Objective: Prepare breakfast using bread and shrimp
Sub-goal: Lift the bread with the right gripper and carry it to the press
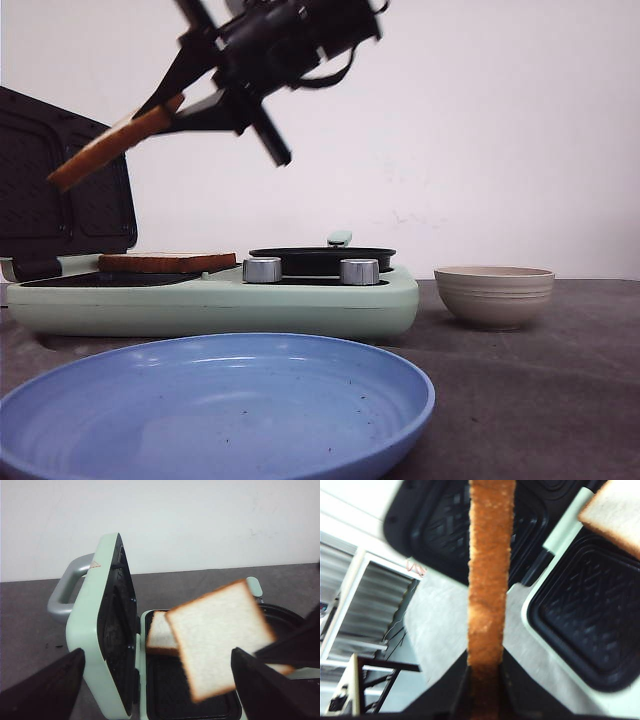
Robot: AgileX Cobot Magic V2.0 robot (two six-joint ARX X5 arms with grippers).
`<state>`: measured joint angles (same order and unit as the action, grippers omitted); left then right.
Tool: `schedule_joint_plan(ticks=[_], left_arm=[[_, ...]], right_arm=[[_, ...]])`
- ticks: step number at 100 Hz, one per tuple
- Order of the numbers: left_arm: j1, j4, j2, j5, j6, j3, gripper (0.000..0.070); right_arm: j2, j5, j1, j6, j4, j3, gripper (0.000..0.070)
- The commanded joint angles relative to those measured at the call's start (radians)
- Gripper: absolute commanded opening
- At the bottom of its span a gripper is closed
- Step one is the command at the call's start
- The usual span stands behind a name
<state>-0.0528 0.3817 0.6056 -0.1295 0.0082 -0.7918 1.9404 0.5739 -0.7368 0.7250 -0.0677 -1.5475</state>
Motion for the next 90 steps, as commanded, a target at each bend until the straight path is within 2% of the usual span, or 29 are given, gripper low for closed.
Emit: schedule_joint_plan(ticks=[1, 28, 74, 90], left_arm=[[0.001, -0.013, 0.001, -0.001, -0.010, -0.005, 0.0505], [0.001, -0.015, 0.001, -0.001, -0.021, -0.005, 0.0505], [0.000, -0.015, 0.001, -0.001, -0.021, -0.005, 0.0505], [0.000, -0.015, 0.001, -0.001, -0.021, -0.005, 0.0505]], right_arm=[[0.047, -0.008, -0.017, 0.023, 0.015, -0.051, 0.0000], [0.149, -0.066, -0.042, 0.061, 0.039, -0.123, 0.0000], [0.177, -0.258, -0.106, 0.088, 0.036, -0.123, 0.0000], [0.177, -0.277, -0.113, 0.097, 0.003, -0.123, 0.0000]])
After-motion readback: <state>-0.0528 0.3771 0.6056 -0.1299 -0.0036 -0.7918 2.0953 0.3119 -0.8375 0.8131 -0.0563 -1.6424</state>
